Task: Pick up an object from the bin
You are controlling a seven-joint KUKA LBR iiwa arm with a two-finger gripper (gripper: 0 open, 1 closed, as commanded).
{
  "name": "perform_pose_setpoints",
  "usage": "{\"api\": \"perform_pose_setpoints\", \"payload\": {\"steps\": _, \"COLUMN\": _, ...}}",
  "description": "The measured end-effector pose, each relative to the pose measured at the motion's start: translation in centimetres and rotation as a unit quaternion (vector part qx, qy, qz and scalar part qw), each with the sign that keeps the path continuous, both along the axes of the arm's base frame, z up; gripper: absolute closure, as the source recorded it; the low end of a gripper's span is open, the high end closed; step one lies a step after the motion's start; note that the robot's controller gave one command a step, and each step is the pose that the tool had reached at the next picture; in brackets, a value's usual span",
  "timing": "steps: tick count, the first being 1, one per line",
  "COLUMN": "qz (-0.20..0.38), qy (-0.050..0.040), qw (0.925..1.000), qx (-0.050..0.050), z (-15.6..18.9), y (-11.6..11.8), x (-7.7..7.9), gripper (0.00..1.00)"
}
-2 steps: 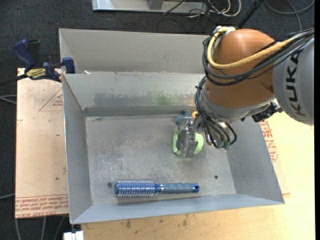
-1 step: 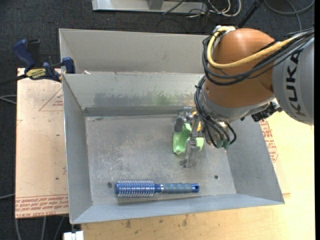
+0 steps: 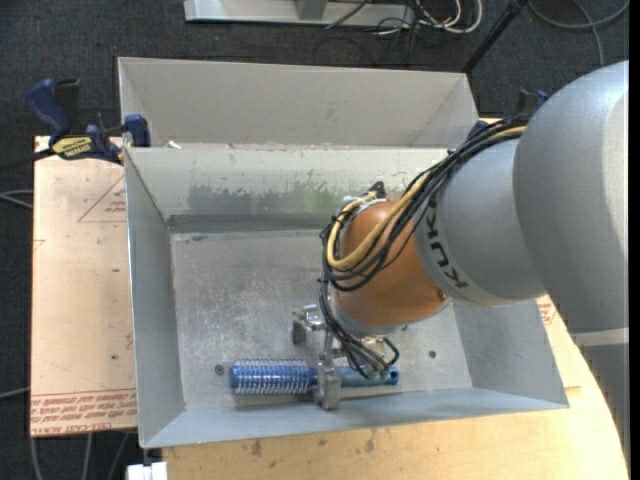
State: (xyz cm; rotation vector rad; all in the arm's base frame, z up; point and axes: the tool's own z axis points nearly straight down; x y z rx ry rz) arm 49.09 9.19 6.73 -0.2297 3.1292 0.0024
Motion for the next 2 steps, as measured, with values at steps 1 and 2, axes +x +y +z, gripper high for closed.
{"api": "perform_pose_setpoints", "payload": {"steps": 1, "qz": 0.0, "qy": 0.0019, "qw": 1.0, "qx": 0.0, "z": 0.3, "y": 0.0, "x": -0.1, "gripper": 1.0}}
{"api": "perform_pose_setpoints", "payload": {"steps": 2, "qz": 0.006, "qy": -0.0024, "qw": 1.0, "qx": 0.0, "z": 13.3, "y": -2.4, "x": 1.3, "gripper": 1.0}}
